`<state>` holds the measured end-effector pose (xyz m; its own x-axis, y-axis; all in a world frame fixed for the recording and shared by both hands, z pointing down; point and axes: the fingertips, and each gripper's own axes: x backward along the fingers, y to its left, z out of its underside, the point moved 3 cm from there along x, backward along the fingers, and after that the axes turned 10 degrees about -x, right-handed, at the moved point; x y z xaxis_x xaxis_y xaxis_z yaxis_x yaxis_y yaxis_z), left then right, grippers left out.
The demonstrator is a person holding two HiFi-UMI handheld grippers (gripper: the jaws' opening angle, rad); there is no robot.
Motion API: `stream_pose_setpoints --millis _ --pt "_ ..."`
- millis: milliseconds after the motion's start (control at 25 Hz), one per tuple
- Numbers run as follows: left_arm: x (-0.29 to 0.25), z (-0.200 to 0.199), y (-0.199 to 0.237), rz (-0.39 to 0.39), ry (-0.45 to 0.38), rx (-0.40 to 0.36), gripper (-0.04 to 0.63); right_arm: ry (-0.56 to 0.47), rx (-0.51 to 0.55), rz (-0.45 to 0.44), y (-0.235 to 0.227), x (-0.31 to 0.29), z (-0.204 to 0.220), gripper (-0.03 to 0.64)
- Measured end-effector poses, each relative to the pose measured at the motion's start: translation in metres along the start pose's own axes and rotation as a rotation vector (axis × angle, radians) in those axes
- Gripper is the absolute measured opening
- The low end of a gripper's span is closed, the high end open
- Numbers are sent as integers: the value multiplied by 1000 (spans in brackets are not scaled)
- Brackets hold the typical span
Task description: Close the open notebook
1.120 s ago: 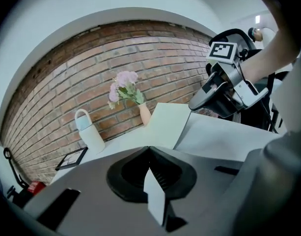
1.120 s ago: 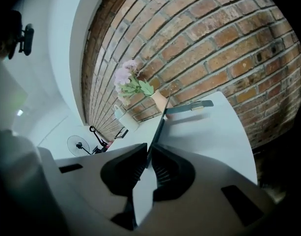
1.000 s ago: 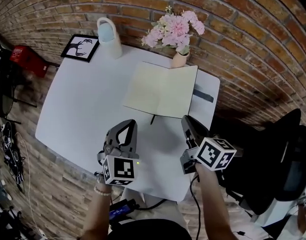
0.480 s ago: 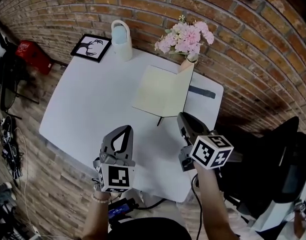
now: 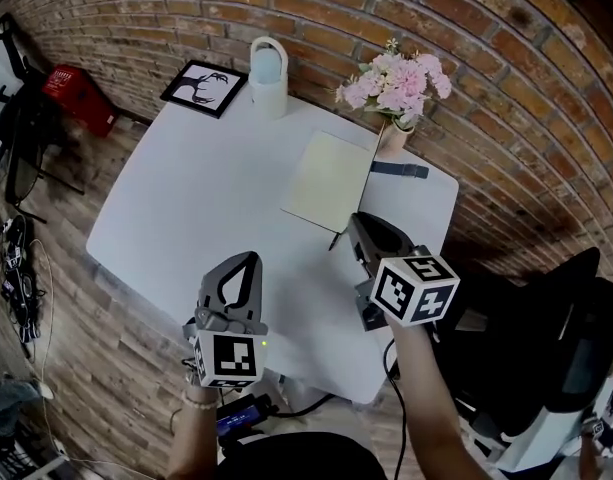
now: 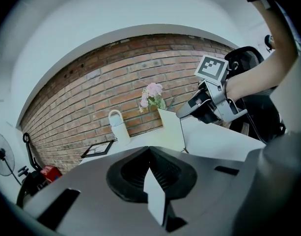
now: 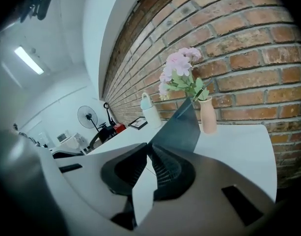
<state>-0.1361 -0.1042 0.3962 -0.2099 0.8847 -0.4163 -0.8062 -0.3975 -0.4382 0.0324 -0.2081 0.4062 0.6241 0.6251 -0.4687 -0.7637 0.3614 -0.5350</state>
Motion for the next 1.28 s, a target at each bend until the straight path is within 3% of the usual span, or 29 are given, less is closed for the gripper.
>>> stream_pose_setpoints --millis 560,1280 --pt "31 17 28 -91 5 50 17 72 167 18 29 -48 10 57" --pt "54 48 50 -172 68 93 17 245 397 81 44 -118 51 58"
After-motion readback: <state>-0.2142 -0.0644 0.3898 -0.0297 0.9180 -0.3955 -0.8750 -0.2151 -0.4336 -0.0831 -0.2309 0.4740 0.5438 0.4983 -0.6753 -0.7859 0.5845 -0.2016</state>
